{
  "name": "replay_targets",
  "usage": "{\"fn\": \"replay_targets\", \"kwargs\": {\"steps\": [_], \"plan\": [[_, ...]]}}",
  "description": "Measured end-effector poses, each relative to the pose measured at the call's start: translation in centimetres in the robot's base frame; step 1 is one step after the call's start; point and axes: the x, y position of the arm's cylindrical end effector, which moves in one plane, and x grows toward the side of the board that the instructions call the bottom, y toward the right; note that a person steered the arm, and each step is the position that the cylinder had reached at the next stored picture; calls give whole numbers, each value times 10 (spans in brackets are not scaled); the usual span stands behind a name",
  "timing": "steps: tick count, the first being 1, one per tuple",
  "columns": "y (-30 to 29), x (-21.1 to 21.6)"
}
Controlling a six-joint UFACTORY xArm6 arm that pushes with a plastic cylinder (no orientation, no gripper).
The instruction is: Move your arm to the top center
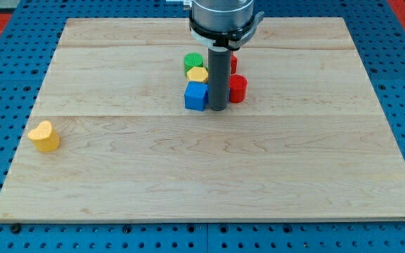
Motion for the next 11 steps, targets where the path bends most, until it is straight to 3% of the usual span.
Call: {"fn": "replay_targets", "kwargs": {"steps": [2, 3, 5, 6, 7, 9, 11], "plan": [[28, 25], [72, 5], [75, 7], [128, 17], [172, -11], [151, -114], [24, -170]]}}
